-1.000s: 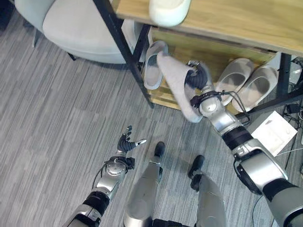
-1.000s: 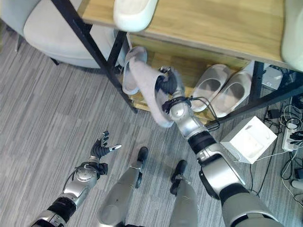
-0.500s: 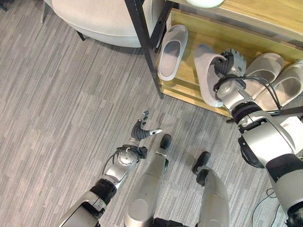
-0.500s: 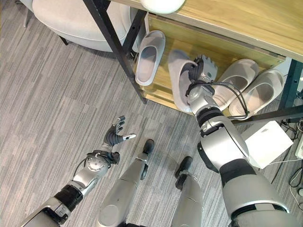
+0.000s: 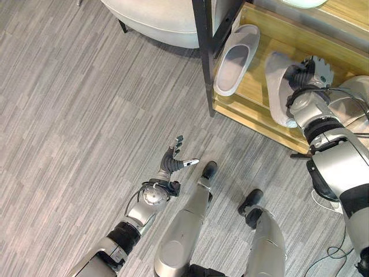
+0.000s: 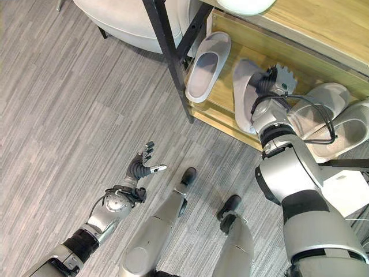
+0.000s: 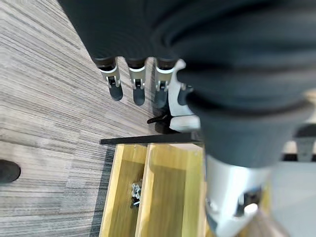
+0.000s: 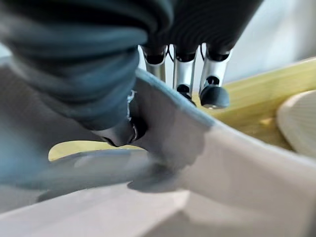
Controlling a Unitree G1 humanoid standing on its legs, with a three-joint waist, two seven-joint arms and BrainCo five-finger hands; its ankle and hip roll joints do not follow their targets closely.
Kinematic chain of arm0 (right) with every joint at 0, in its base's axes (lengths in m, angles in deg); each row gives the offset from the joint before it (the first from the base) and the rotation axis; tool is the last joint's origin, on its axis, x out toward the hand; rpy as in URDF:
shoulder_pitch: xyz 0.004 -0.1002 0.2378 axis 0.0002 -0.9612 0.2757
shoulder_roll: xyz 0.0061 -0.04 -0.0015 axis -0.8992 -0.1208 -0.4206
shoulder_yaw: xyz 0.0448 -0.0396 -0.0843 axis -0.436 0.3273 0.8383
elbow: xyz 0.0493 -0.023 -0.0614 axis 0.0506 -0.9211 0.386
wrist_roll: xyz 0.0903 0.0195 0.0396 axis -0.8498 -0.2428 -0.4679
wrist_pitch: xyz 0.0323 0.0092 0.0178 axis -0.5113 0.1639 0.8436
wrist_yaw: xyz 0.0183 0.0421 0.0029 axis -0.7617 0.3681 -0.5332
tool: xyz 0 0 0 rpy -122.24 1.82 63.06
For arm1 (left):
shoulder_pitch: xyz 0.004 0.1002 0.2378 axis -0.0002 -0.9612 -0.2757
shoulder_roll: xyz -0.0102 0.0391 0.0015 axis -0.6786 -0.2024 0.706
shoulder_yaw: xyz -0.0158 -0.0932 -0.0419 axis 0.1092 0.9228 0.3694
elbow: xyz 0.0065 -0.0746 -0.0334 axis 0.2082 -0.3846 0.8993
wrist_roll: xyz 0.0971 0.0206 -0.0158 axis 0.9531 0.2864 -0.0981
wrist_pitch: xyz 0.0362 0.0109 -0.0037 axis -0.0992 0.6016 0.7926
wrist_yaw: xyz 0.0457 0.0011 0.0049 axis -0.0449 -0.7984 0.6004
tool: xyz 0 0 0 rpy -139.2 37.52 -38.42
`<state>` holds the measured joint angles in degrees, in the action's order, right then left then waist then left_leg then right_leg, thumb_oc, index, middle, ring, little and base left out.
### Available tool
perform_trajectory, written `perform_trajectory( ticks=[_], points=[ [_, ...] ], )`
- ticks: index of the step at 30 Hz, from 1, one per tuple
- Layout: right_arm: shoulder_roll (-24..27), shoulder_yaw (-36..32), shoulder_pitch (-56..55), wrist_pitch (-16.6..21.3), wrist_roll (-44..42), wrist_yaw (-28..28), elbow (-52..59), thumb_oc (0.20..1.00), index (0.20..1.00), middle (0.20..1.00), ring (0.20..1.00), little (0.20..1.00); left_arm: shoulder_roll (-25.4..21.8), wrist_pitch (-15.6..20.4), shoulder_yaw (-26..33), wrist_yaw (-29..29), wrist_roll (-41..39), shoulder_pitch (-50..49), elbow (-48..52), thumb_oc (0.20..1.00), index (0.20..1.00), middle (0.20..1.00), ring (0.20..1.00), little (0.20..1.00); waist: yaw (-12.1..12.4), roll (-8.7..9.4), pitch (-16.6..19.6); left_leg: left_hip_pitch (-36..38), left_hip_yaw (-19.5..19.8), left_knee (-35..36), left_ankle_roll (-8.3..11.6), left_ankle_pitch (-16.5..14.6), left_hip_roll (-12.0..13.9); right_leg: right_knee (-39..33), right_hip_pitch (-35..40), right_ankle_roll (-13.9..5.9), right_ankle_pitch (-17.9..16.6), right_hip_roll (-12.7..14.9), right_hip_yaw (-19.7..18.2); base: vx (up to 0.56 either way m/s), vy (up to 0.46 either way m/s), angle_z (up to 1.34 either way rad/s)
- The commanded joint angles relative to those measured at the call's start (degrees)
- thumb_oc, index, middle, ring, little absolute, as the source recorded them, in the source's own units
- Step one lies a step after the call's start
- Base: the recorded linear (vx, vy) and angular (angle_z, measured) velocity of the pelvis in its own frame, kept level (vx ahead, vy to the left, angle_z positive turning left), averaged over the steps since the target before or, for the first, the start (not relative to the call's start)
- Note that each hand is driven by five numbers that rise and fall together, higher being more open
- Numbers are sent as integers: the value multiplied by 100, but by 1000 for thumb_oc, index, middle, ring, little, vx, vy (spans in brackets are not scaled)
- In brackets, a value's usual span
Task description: Arrange the slippers neatly on the shoe rack.
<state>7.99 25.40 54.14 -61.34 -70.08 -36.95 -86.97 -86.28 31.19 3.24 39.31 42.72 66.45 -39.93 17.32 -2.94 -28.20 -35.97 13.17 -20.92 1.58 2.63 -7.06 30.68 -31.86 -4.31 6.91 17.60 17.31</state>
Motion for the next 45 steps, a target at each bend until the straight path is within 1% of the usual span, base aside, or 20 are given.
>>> perform_trajectory(
  ticks=[1, 5, 9, 14, 15, 16, 19, 20, 22, 29, 33, 35, 37, 39, 45],
  points=[
    [527, 376, 503, -83, 178, 20, -23, 1000, 1000, 1000, 1000, 1000, -54, 197, -99, 54, -90, 173, 233, 1000, 1000, 1000, 1000, 1000, 111, -56, 167, -76, -53, -702, -60, -998, 90, -453, 743, -431, -3, 223, -457, 29, -11, 14],
    [603, 294, 525, -36, 9, -8, 30, 1000, 1000, 1000, 1000, 1000, -99, 199, -23, 68, -43, 150, 209, 1000, 1000, 1000, 1000, 1000, 109, -58, 157, 1, -46, -623, -53, -963, 108, -493, 805, -425, -8, 214, -463, 10, -8, 7],
    [510, 268, 520, 35, -159, 21, 120, 1000, 1000, 1000, 1000, 1000, -130, 193, 44, 30, -21, 158, 177, 1000, 1000, 1000, 1000, 1000, 78, -44, 169, 80, -75, -536, -36, -938, 152, -550, 840, -422, -22, 198, -489, 0, -6, -1],
    [392, 236, 514, 104, -270, 33, 143, 1000, 1000, 1000, 1000, 1000, -122, 164, -10, 27, 20, 197, 150, 1000, 1000, 1000, 1000, 1000, 31, -45, 141, 81, -93, -505, -26, -909, 168, -566, 826, -411, -31, 175, -503, -19, 2, -1],
    [315, 165, 506, 134, -392, 9, 157, 1000, 1000, 1000, 1000, 1000, -122, 145, 8, -14, 39, 220, 138, 1000, 1000, 1000, 1000, 1000, 9, -61, 116, 30, -113, -452, -37, -728, 167, -627, 775, -375, -178, 171, -483, -88, 33, -2],
    [261, 100, 479, 170, -510, -30, 185, 1000, 1000, 1000, 1000, 1000, -118, 147, 19, -37, 51, 224, 117, 1000, 1000, 1000, 1000, 1000, -11, -53, 114, 36, -120, -440, -36, -720, 177, -642, 771, -375, -185, 164, -487, -84, 37, -2],
    [99, -160, 369, 275, -887, -116, 246, 1000, 1000, 1000, 1000, 1000, -83, 124, 26, -89, 52, 226, 73, 1000, 1000, 1000, 1000, 1000, -60, -38, 109, 76, -145, -418, -31, -720, 200, -663, 792, -373, -178, 145, -507, 0, 0, 0],
    [10, -341, 311, 346, -1134, -158, 278, 1000, 1000, 1000, 1000, 1000, -89, 116, 58, -117, 36, 215, 84, 1000, 1000, 1000, 1000, 1000, -90, -33, 100, 103, -166, -402, -29, -721, 211, -680, 815, -370, -183, 134, -512, 5, -6, -6],
    [-34, -410, 264, 364, -1264, -166, 269, 1000, 1000, 1000, 1000, 1000, -95, 110, 70, -135, 29, 193, 67, 1000, 1000, 1000, 1000, 1000, -104, -30, 97, 119, -179, -382, -28, -724, 217, -699, 825, -372, -189, 129, -514, 0, -6, -9],
    [-36, -598, 263, 397, -1607, -157, 147, 1000, 1000, 1000, 1000, 1000, -146, 89, 53, -150, 21, 197, 152, 1000, 1000, 1000, 1000, 1000, -121, -45, 67, 78, -193, -380, -28, -714, 208, -762, 837, -385, -213, 130, -508, -2, -9, -4],
    [26, -776, 172, 403, -1833, -215, 28, 1000, 1000, 1000, 1000, 1000, -121, 52, 25, -181, 34, 186, 159, 1000, 1000, 1000, 1000, 1000, -105, -82, 41, 40, -199, -384, -42, -714, 193, -805, 842, -392, -221, 138, -489, 0, 0, 0],
    [-40, -956, 60, 488, -2139, -226, 101, 1000, 1000, 1000, 1000, 1000, -126, 25, 57, -207, 82, 191, 147, 1000, 1000, 1000, 1000, 1000, -126, -87, 25, 40, -221, -380, -49, -720, 192, -838, 857, -397, -228, 134, -514, 0, 0, 0],
    [-211, -1047, -52, 530, -2315, -174, 100, 1000, 1000, 1000, 1000, 1000, -116, 9, 68, -237, 125, 193, 92, 1000, 1000, 1000, 1000, 1000, -148, -87, 4, 29, -253, -400, -58, -737, 194, -847, 850, -399, -239, 133, -526, 0, 0, 0],
    [-275, -1126, -81, 539, -2431, -150, 40, 1000, 1000, 1000, 1000, 1000, -119, 9, 51, -258, 129, 215, 80, 1000, 1000, 1000, 1000, 1000, -149, -97, -8, 9, -253, -419, -68, -749, 187, -854, 840, -397, -240, 138, -528, 0, 0, 0],
    [-209, -1344, -175, 595, -2777, -124, -1, 1000, 1000, 1000, 1000, 1000, -152, -1, 43, -256, 151, 158, 139, 1000, 1000, 1000, 1000, 1000, -137, -169, -62, -50, -263, -431, -79, -740, 162, -850, 795, -395, -236, 151, -545, 0, 0, 0]
  ],
)
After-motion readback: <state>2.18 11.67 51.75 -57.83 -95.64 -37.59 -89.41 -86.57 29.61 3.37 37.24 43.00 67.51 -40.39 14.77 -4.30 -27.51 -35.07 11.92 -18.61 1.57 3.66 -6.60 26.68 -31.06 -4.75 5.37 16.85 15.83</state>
